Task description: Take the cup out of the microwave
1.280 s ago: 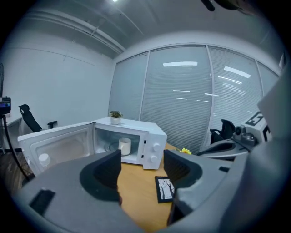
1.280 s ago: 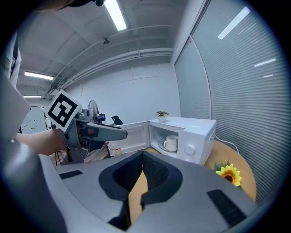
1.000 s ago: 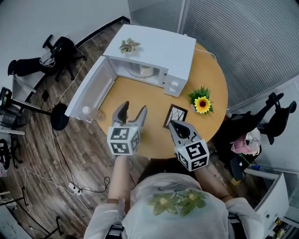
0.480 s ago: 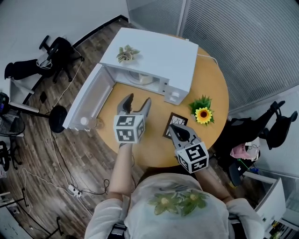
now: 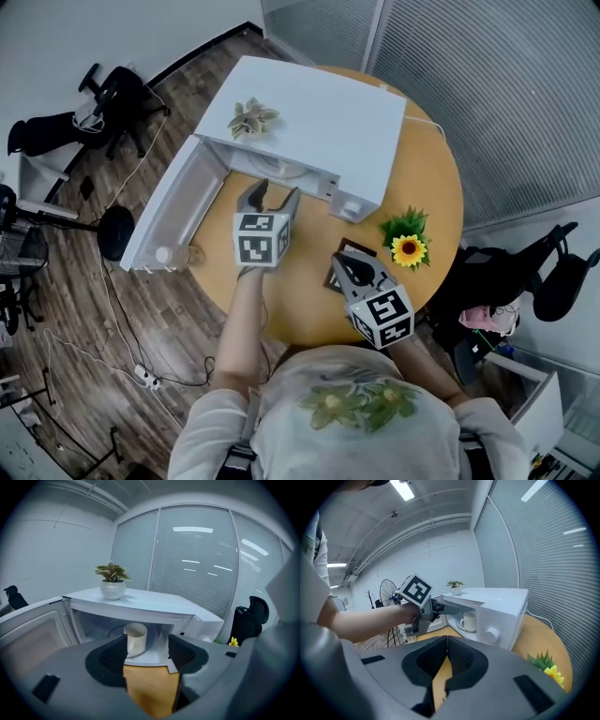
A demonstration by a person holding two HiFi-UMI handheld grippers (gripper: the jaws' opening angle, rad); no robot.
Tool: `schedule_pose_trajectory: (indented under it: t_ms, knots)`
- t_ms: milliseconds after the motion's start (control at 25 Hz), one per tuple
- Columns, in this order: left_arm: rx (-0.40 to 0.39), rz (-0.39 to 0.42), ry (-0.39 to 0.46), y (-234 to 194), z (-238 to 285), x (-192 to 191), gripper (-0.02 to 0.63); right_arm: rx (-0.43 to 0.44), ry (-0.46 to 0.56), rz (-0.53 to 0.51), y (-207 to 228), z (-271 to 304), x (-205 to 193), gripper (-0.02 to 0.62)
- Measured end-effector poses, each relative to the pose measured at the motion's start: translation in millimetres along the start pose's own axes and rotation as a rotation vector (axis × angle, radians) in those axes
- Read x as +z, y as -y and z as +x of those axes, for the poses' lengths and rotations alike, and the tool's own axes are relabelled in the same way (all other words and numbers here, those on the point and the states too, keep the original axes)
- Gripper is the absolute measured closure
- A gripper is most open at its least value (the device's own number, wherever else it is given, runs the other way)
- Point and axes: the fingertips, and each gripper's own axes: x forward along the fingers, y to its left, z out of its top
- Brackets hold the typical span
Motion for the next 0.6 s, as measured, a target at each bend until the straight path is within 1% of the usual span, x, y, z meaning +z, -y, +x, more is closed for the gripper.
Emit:
schedule_pose_trajectory:
  t_ms: [320, 600]
  knots:
    - [0.004, 0.017, -0.069, -17, 43, -12, 0.339, -0.003, -0.017, 0.014, 22, 11, -1, 0.578]
    - [0.003, 0.013, -0.127, -32, 73, -26, 0.354, 0.009, -0.047, 0.029, 28, 23, -8, 0.578]
